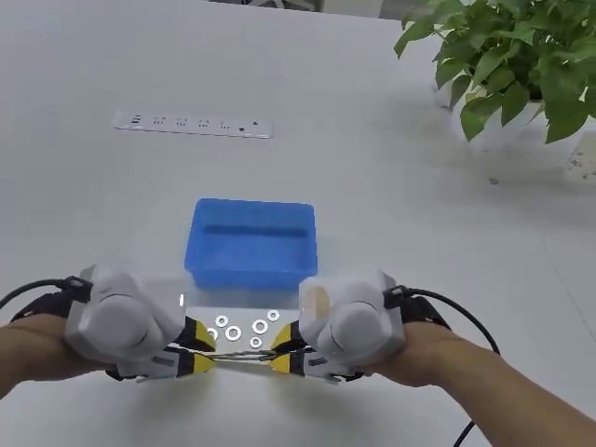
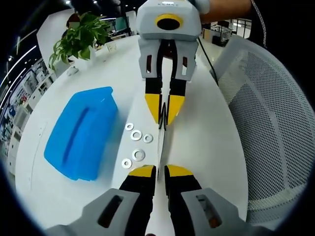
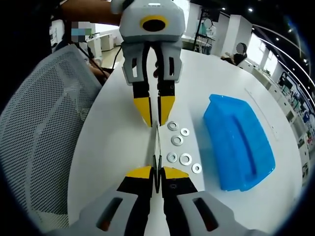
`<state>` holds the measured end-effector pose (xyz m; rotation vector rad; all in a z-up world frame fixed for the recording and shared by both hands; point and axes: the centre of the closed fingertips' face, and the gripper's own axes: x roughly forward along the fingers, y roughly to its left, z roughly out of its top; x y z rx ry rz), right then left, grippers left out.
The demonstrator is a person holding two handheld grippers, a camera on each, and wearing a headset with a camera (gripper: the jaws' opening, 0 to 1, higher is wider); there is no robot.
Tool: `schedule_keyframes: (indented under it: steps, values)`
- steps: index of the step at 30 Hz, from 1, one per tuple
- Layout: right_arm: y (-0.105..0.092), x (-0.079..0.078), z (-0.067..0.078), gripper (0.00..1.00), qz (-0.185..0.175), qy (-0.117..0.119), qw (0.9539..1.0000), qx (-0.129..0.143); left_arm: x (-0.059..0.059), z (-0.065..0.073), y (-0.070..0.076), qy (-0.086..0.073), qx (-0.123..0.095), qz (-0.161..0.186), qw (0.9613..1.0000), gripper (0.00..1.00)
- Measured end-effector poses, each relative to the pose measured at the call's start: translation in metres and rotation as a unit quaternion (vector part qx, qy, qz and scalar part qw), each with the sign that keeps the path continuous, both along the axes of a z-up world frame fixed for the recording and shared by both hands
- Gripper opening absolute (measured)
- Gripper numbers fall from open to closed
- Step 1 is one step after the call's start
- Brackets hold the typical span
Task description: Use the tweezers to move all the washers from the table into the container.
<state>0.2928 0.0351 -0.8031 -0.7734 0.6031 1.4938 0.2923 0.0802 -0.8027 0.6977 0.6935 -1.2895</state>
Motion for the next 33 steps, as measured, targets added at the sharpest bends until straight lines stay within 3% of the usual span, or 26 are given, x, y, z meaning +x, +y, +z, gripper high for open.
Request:
schedule_keyframes:
  steps: [14,20,33]
  values:
    - [0.001,-0.001,0.004,0.08,-0.001,0.004,1.0000,0.003,-0.001,-0.010,-0.008,0.006,0.004,-0.013,0.9999,0.08]
    - [0.000,-0.002,0.002,0.08,0.001,0.003,1.0000,0.000,-0.001,-0.009,-0.008,0.001,0.005,-0.020,0.9998,0.07]
    - [0.000,-0.005,0.000,0.08,0.007,0.004,1.0000,0.000,-0.009,0.018,-0.007,0.003,-0.013,-0.018,0.9997,0.06]
